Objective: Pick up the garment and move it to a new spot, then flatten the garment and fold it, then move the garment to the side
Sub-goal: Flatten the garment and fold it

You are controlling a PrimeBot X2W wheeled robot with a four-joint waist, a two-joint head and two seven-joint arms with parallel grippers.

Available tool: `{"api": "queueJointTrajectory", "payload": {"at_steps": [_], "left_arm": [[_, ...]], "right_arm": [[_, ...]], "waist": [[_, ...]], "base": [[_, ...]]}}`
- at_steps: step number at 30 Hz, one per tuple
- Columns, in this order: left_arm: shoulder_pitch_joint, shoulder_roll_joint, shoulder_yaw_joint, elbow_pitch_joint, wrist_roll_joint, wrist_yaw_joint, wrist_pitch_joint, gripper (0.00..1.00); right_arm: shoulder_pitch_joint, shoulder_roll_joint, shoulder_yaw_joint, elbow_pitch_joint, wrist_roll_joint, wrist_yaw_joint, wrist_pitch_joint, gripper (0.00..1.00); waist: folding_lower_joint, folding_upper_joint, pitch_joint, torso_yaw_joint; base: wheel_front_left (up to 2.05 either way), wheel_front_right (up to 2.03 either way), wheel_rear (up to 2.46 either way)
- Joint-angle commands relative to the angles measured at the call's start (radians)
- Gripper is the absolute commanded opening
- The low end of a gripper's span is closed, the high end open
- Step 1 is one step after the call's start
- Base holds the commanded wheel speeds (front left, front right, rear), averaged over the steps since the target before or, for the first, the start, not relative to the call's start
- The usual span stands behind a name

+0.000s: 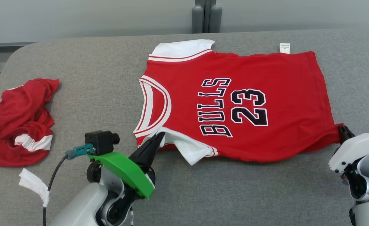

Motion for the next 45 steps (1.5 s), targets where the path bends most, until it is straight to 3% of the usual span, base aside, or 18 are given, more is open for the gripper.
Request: {"api": "queueJointTrajectory", "payload": {"at_steps": [1, 14, 29, 30, 31, 32, 40, 45], "left_arm": [[-0.044, -0.009, 0.006, 0.031, 0.014, -0.006, -0.008, 0.0], [-0.3, -0.076, 0.023, 0.312, 0.088, -0.038, -0.049, 0.0], [-0.476, -0.134, -0.009, 0.514, 0.136, -0.072, -0.072, 0.0], [-0.482, -0.135, -0.015, 0.527, 0.143, -0.073, -0.07, 0.11], [-0.492, -0.137, -0.021, 0.542, 0.153, -0.074, -0.077, 0.74], [-0.498, -0.142, -0.024, 0.553, 0.158, -0.076, -0.088, 1.0], [-0.48, -0.16, -0.022, 0.641, 0.196, -0.065, -0.214, 1.0], [-0.395, -0.14, -0.025, 0.638, 0.238, -0.024, -0.247, 1.0]], "right_arm": [[-0.03, -0.003, 0.002, 0.014, -0.004, 0.0, -0.004, 0.0], [-0.252, -0.003, 0.001, 0.217, 0.021, 0.0, -0.141, 0.0], [-0.356, -0.001, 0.019, 0.36, -0.017, 0.0, -0.263, 0.0], [-0.36, -0.002, 0.022, 0.365, -0.013, 0.0, -0.269, 0.95], [-0.363, -0.003, 0.025, 0.371, -0.019, 0.0, -0.275, 1.0], [-0.364, -0.003, 0.029, 0.378, -0.02, 0.0, -0.277, 1.0], [-0.33, -0.003, 0.028, 0.361, -0.013, 0.0, -0.344, 1.0], [-0.25, -0.003, 0.011, 0.3, -0.034, 0.0, -0.311, 1.0]], "waist": [[0.0001, 0.0, 0.009, -0.01], [0.0001, 0.0, 0.099, -0.042], [0.0001, 0.0, 0.169, -0.052], [0.0001, 0.0, 0.17, -0.053], [0.0001, 0.0, 0.171, -0.054], [0.0001, 0.0, 0.171, -0.054], [0.0001, 0.0, 0.129, -0.048], [0.0001, 0.0, 0.093, -0.033]], "base": [[0.0, 0.0, 0.0], [0.0, 0.0, 0.0], [0.0, 0.0, 0.0], [0.0, 0.0, 0.0], [0.0, 0.0, 0.0], [0.0, 0.0, 0.0], [0.0, 0.0, 0.0], [0.0, 0.0, 0.0]]}}
